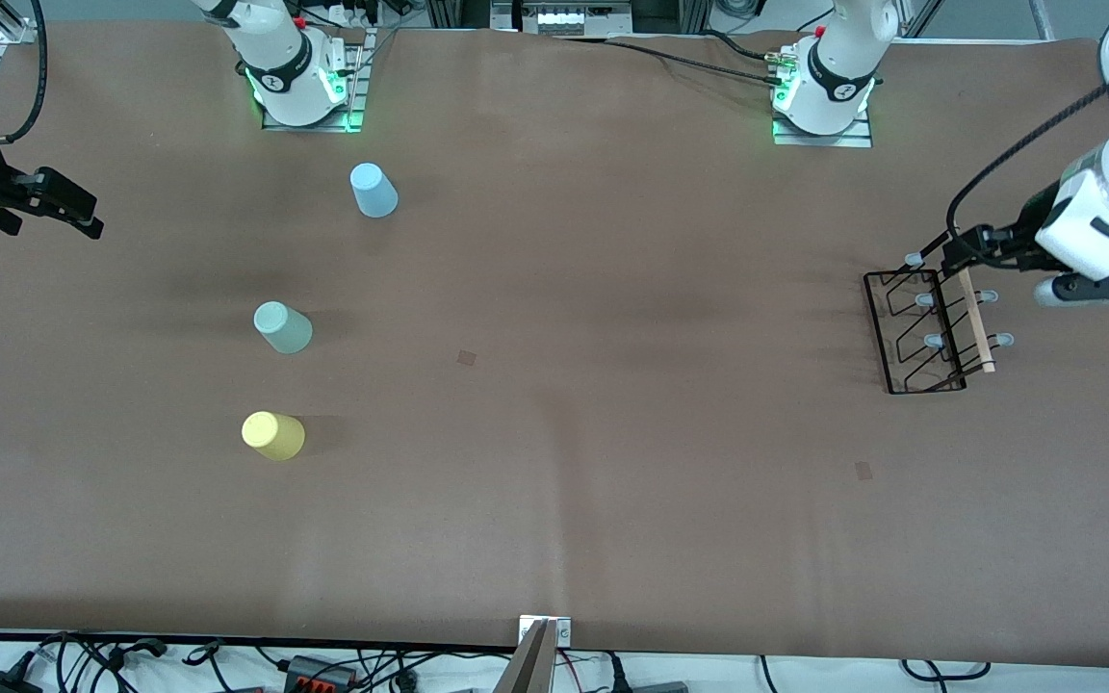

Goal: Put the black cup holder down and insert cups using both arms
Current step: 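Grasp the black cup rack by its wooden pole with the left gripper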

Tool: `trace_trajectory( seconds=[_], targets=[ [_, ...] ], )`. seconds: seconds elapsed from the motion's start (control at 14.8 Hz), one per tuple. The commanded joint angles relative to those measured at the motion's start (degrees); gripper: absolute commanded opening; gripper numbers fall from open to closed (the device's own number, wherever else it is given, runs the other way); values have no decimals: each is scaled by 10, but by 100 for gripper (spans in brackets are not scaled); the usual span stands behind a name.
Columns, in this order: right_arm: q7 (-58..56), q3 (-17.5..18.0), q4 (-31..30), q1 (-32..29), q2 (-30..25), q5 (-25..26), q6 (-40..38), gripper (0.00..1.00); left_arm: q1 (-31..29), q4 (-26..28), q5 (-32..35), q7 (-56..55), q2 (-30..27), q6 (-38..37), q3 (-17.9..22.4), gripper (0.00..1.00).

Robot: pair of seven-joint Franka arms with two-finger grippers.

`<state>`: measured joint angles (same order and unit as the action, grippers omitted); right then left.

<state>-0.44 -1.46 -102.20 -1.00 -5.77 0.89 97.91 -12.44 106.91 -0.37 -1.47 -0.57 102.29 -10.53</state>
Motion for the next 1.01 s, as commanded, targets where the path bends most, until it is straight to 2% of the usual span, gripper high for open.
trace_trajectory(
  seconds=[0.0,0.07,0.4,0.94],
  targets=[
    [-5,0,2,2,-7,1,-7,100,-49,81,-4,96,-22,86,-3,100],
    [-5,0,2,2,-7,1,-7,100,-52,108,-4,110,-22,125,-2,100],
    [-5,0,2,2,-7,0,-6,100,-82,195,-4,120,-22,203,-2,100],
    [-5,0,2,2,-3,0,-8,100,-113,226,-5,145,-8,216,-2,100]
  ],
)
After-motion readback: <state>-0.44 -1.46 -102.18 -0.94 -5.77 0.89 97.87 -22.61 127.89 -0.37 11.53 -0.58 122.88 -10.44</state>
